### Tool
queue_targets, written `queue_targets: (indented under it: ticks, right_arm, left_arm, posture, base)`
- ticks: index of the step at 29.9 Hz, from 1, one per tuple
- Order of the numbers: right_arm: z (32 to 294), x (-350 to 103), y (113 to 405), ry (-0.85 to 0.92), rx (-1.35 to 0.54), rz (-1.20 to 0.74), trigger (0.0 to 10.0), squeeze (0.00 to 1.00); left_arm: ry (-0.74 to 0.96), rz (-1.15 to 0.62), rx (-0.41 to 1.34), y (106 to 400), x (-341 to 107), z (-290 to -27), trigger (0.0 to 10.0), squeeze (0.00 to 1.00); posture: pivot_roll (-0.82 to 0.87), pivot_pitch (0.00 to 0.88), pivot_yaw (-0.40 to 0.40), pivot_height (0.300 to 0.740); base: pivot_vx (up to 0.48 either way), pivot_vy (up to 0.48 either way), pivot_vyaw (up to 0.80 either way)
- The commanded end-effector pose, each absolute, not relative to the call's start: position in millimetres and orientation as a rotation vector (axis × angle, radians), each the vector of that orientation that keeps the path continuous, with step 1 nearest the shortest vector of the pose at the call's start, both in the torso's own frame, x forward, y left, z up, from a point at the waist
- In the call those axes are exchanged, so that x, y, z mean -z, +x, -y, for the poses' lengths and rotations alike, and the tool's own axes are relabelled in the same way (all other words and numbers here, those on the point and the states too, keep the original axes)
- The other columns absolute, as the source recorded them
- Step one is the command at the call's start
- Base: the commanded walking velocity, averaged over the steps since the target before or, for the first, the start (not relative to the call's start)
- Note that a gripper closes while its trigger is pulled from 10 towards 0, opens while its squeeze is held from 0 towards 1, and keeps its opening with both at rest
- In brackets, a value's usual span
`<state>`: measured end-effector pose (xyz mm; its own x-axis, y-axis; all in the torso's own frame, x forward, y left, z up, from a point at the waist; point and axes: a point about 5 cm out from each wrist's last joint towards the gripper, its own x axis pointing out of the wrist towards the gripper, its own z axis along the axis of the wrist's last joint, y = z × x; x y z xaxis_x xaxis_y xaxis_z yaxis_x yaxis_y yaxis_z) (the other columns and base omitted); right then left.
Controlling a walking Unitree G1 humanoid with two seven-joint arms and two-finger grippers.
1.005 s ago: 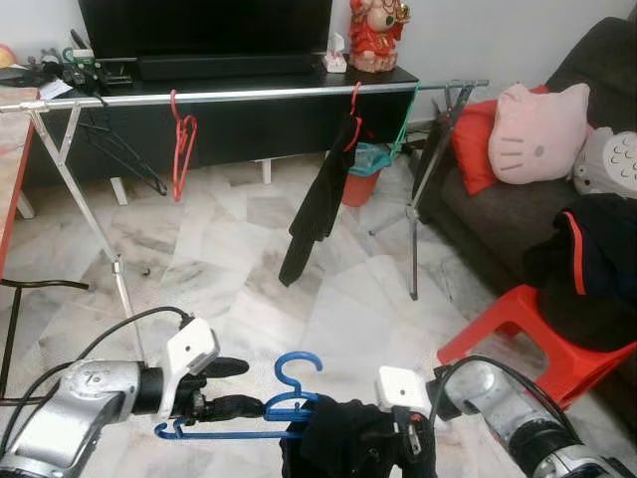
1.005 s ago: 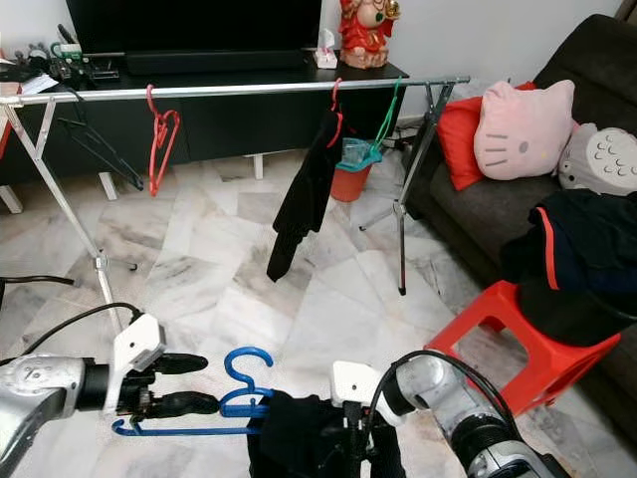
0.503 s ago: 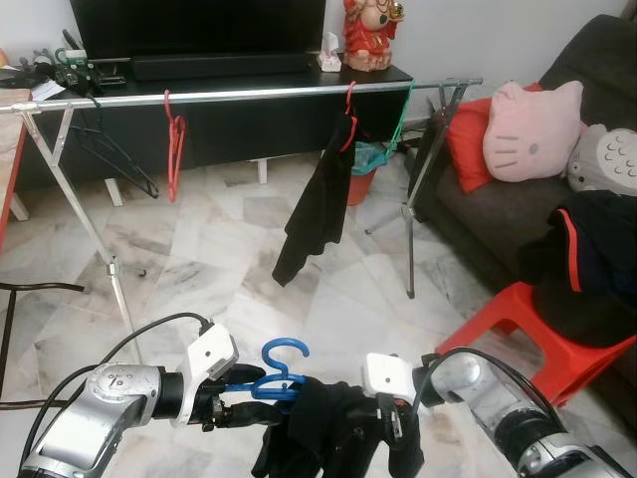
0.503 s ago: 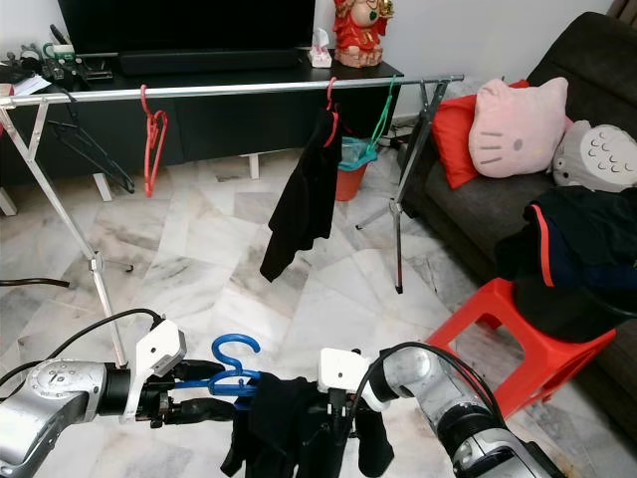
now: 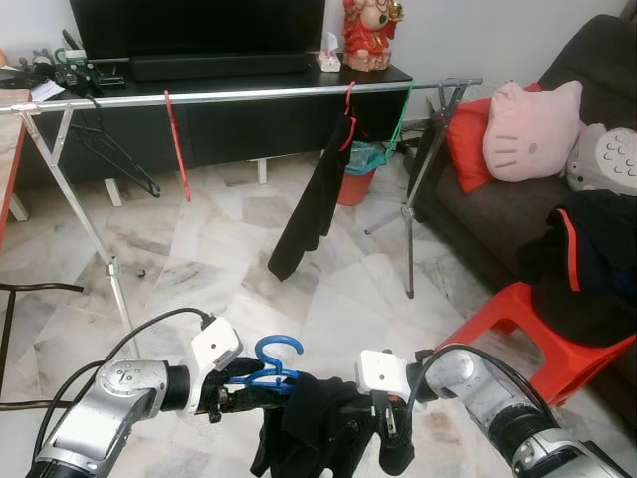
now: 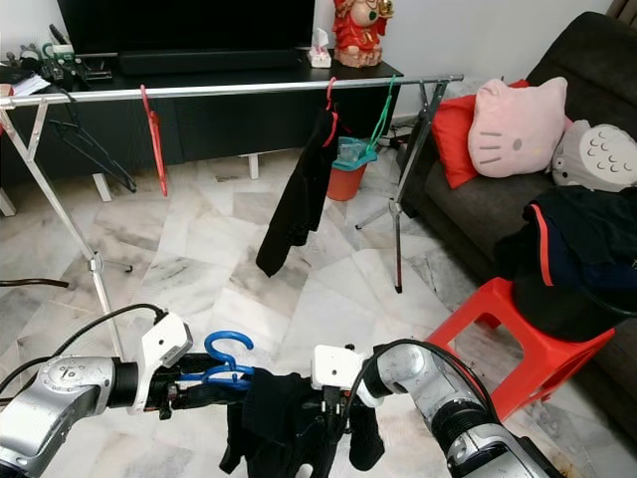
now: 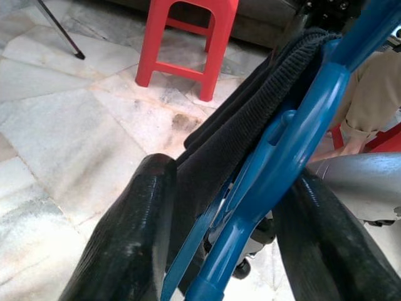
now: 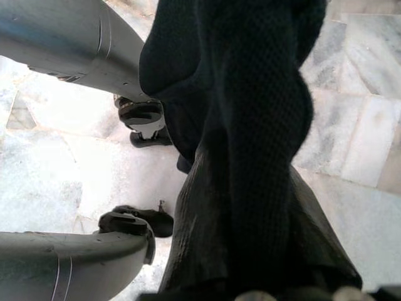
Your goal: Hang hanger
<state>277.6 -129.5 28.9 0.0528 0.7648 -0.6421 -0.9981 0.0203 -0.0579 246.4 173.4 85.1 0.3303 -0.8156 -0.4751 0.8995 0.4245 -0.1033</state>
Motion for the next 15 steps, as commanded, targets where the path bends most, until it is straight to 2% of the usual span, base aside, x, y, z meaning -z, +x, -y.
queue_targets:
  ticks: [1, 15]
  right_arm:
    - [130.6, -35.6, 282.7, -0.59, -1.452, -0.469, 0.0, 0.0]
    - [133.6, -35.5, 282.9, -0.595, -1.445, -0.471, 0.0, 0.0]
  left_arm:
    - [0.22, -0.498, 1.123, 249.4, -86.7, -174.8, 0.0, 0.0]
    - [0.221, -0.493, 1.133, 251.4, -89.0, -176.4, 0.0, 0.0]
  posture:
    - [0.1, 0.0, -0.113, 0.74]
    - [0.1, 0.0, -0.114, 0.74]
  base:
    - [0.0, 0.0, 0.0]
    - [0.0, 0.0, 0.0]
